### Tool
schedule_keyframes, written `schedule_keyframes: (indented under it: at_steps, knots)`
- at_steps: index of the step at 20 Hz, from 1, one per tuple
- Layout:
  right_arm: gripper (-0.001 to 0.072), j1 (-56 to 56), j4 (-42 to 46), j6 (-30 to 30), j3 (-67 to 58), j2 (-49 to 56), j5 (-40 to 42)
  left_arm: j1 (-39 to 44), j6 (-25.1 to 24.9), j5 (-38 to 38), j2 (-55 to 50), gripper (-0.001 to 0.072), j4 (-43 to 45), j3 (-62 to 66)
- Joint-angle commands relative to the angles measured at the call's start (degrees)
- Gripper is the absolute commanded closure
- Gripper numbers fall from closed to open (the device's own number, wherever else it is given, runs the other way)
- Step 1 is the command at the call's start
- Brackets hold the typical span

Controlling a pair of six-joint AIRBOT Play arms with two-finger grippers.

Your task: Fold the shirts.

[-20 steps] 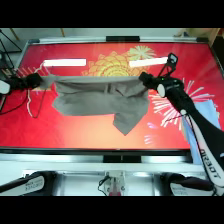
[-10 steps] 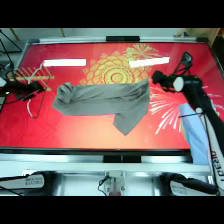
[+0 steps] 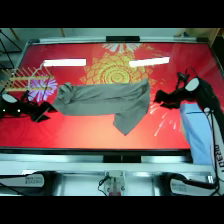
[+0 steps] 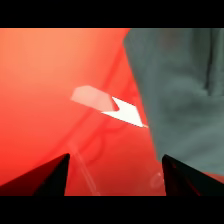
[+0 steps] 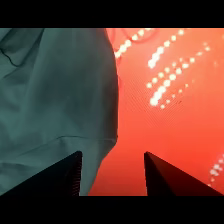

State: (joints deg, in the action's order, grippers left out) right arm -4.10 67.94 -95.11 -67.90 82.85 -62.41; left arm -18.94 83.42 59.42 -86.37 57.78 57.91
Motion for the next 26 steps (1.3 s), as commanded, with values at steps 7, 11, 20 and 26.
schedule_keyframes:
  at_steps: [7,11,20,26]
  knots:
    - [0.0058,3.0,-4.5,4.3,0.3,6.4,-1.0,5.8,-1.0,-9.9,-3.8,0.0573,-9.3,-2.0]
    - [0.0066,6.7,-4.2,5.2,0.3,9.9,2.9,5.3,-4.7,-5.6,-2.6,0.0675,-9.2,0.3]
    - [0.0553,6.8,-6.6,3.3,0.3,12.7,6.7,5.0,-5.5,-4.7,-0.1,0.0675,-9.2,2.1]
    - [0.0645,6.4,-4.7,13.4,-9.9,-0.6,0.9,5.0,-10.0,-0.7,11.4,0.0677,-5.2,16.6]
